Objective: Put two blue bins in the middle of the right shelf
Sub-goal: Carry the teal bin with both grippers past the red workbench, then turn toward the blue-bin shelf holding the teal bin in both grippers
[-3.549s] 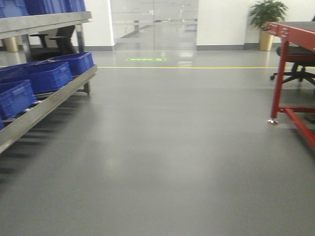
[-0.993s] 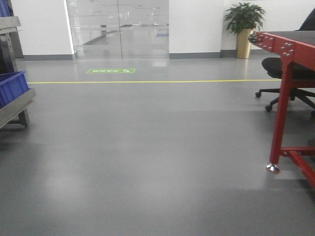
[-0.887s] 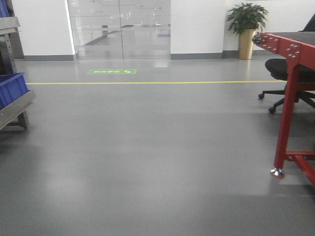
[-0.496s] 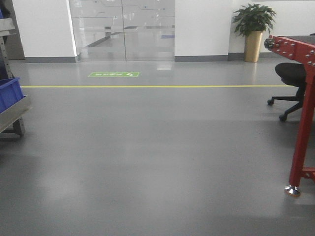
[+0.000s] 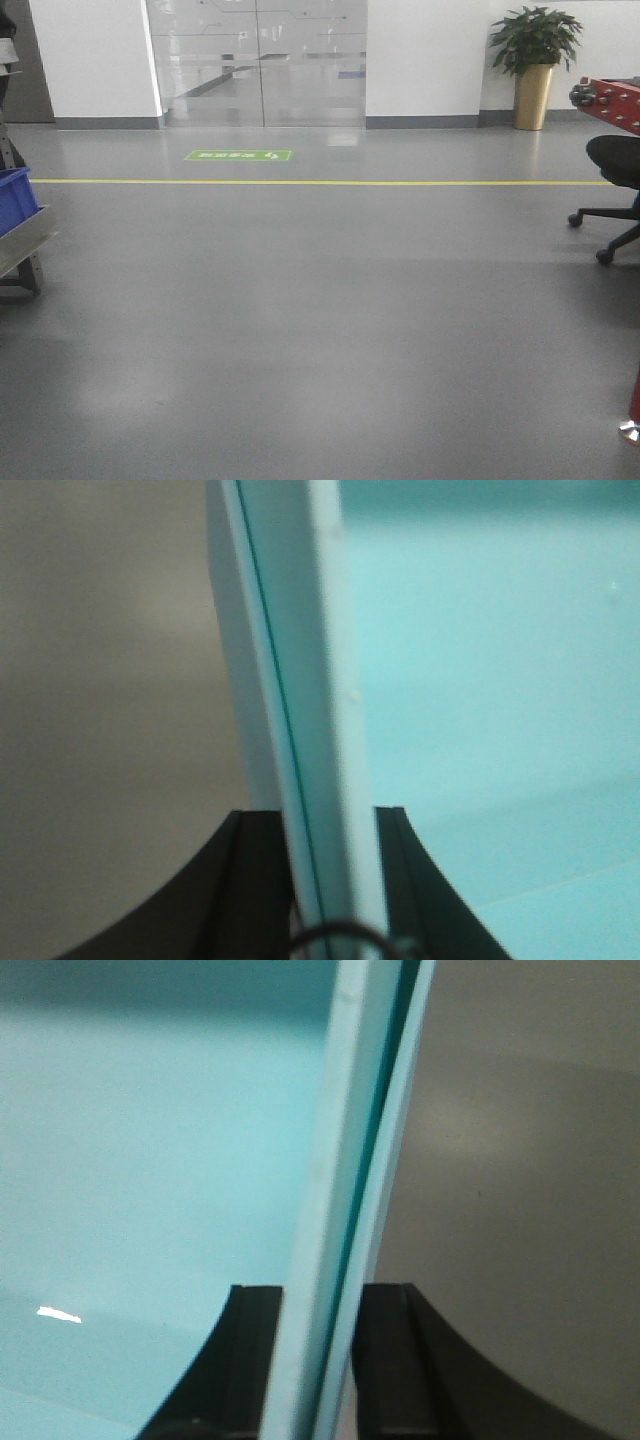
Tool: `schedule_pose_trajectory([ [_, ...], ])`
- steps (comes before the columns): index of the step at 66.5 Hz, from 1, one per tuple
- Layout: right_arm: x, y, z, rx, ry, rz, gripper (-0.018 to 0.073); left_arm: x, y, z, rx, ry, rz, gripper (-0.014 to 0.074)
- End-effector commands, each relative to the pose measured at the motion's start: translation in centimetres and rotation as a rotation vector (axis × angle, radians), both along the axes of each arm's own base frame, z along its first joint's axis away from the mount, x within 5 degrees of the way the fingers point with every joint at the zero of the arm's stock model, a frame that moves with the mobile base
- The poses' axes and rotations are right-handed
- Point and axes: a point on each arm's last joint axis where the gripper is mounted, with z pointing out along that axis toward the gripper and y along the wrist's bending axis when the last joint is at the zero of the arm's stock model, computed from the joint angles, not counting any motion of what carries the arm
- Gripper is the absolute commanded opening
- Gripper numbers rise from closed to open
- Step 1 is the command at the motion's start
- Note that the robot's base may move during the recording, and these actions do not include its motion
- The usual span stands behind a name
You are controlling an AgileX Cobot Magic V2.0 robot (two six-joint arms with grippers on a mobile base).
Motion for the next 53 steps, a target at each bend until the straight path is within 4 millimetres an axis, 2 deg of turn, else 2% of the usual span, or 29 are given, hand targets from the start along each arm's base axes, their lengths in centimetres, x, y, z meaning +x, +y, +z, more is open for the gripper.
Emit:
schedule_pose_trajectory([
  [1, 0.0, -0.4, 1.3, 0.02, -0.096, -0.02, -0.0154, -0.9, -0.2, 2.2, -0.061, -0.132, -0.024, -0.0111],
  [37, 0.0, -0.4, 1.3, 0.02, -0.096, -0.02, -0.0154, -0.2, -0.1, 4.3, -0.128, -0.368, 0.007, -0.0111],
  [53, 0.0, -0.4, 1.3, 0.02, -0.096, -0.02, -0.0154, -0.1, -0.1, 4.6, -0.134, -0.396, 0.011, -0.0111],
])
